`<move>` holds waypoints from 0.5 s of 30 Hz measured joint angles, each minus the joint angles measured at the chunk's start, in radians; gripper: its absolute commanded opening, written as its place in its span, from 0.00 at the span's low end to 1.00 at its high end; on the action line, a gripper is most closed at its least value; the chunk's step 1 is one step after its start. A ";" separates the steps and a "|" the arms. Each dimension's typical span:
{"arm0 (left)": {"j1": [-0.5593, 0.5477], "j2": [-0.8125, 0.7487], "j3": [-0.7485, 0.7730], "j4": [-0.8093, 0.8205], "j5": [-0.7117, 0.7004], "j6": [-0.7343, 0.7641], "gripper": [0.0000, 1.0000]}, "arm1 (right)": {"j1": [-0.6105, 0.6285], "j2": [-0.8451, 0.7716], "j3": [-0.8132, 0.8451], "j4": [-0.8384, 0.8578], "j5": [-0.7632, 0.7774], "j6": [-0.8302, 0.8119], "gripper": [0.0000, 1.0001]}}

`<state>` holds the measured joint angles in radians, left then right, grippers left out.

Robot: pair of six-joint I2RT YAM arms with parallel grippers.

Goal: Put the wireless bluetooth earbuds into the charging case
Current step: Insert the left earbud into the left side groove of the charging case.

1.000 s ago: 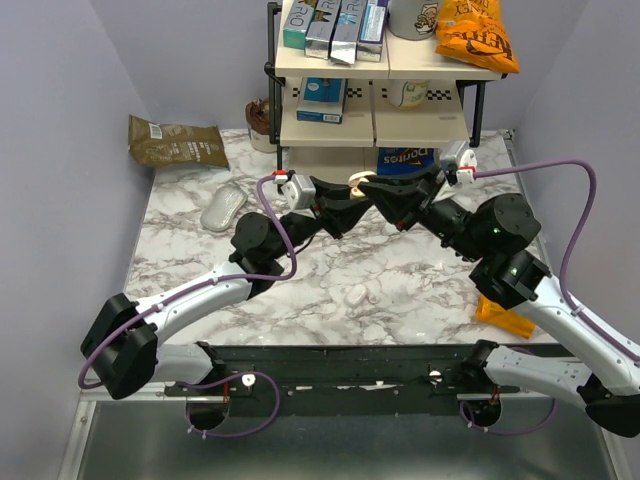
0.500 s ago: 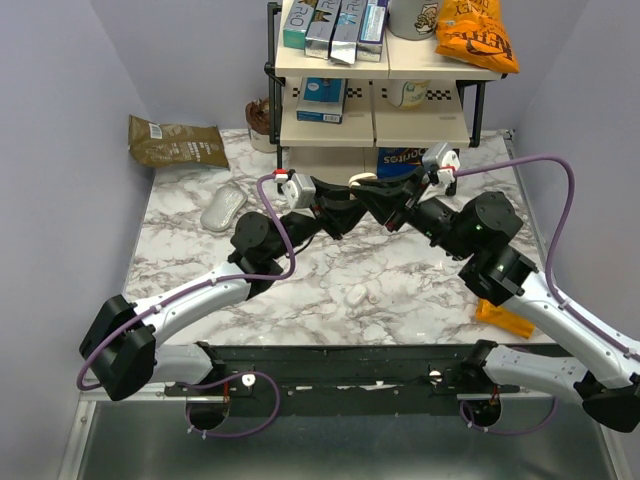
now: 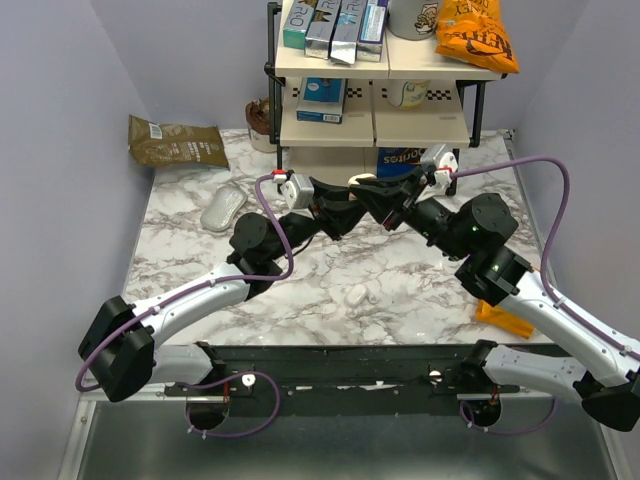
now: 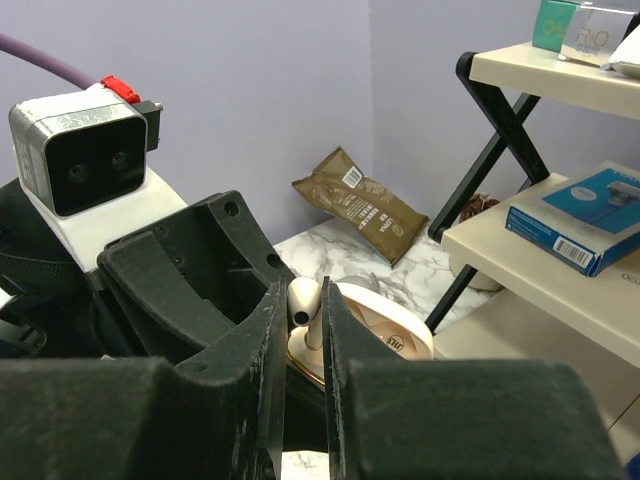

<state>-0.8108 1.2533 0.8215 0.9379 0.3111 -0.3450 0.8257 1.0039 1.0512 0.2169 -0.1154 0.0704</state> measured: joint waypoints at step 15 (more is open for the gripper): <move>0.000 0.000 -0.003 0.000 0.000 0.000 0.00 | 0.000 -0.002 -0.006 0.000 0.011 -0.004 0.38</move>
<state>-0.8108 1.2530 0.8188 0.9379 0.3107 -0.3447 0.8257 1.0019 1.0451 0.2173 -0.1047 0.0662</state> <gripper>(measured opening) 0.369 0.325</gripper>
